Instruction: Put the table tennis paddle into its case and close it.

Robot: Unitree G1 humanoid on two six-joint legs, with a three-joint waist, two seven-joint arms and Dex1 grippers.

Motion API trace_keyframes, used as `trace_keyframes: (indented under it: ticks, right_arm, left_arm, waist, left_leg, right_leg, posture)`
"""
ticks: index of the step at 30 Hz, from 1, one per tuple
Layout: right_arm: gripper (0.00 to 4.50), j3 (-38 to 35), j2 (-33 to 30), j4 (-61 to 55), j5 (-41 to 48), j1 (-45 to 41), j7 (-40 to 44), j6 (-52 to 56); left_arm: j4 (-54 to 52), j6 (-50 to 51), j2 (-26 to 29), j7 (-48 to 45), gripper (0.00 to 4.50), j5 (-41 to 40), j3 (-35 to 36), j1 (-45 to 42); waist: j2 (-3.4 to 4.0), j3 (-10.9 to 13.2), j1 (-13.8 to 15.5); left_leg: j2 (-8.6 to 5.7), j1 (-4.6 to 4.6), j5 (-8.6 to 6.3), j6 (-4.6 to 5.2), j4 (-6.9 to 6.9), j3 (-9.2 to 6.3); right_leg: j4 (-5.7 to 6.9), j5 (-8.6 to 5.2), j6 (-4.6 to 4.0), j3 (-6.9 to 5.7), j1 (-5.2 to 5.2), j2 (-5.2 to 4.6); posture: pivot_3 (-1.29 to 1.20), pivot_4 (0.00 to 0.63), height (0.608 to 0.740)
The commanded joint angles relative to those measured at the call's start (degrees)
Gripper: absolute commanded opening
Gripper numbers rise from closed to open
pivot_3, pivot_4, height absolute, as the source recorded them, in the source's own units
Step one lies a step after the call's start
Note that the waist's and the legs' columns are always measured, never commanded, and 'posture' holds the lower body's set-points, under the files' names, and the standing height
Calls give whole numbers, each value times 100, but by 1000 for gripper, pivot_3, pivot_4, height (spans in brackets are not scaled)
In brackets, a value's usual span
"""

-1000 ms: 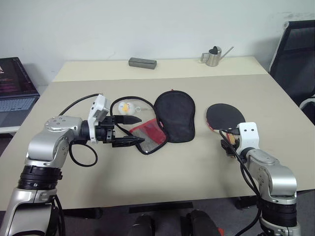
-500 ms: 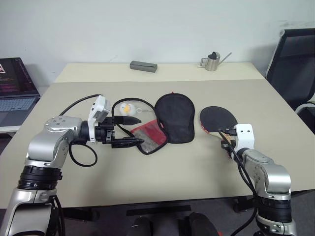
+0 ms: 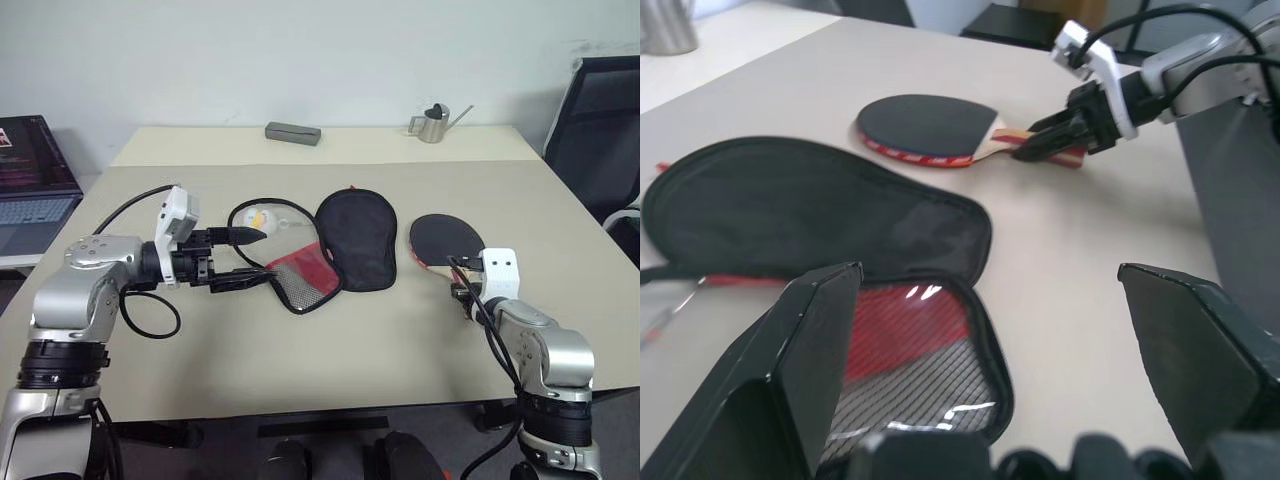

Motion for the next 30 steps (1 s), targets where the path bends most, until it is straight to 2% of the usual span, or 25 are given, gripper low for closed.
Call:
trace_keyframes:
  ticks: [1, 16, 30]
  right_arm:
    - [1146, -212, -11, -381, 36, -247, -127, 33]
    - [1146, -343, 87, -459, 182, -821, -241, 107]
    - [1146, 425, 969, -13, 345, -1703, -301, 25]
  left_arm:
    - [-47, -66, 101, 115, 4500, -48, 276, 26]
    - [-87, -85, 126, 421, 4500, -96, 705, 401]
    - [-120, -77, 137, 417, 4500, -107, 706, 439]
  waist:
    - [2, 1, -1]
    - [4, 2, -11]
    - [5, 3, -54]
  left_leg:
    - [1, -8, 0, 0, -3, 3]
    - [12, -50, 1, -1, -54, 35]
    - [17, -48, 1, -2, -54, 37]
  right_leg:
    - [0, 0, -1, -2, -8, 1]
    - [-3, 13, -36, 5, -76, 7]
    - [1, 14, -39, 6, -80, 12]
  posture:
    - [0, 150, 740]
    - [0, 150, 740]
    - [0, 150, 740]
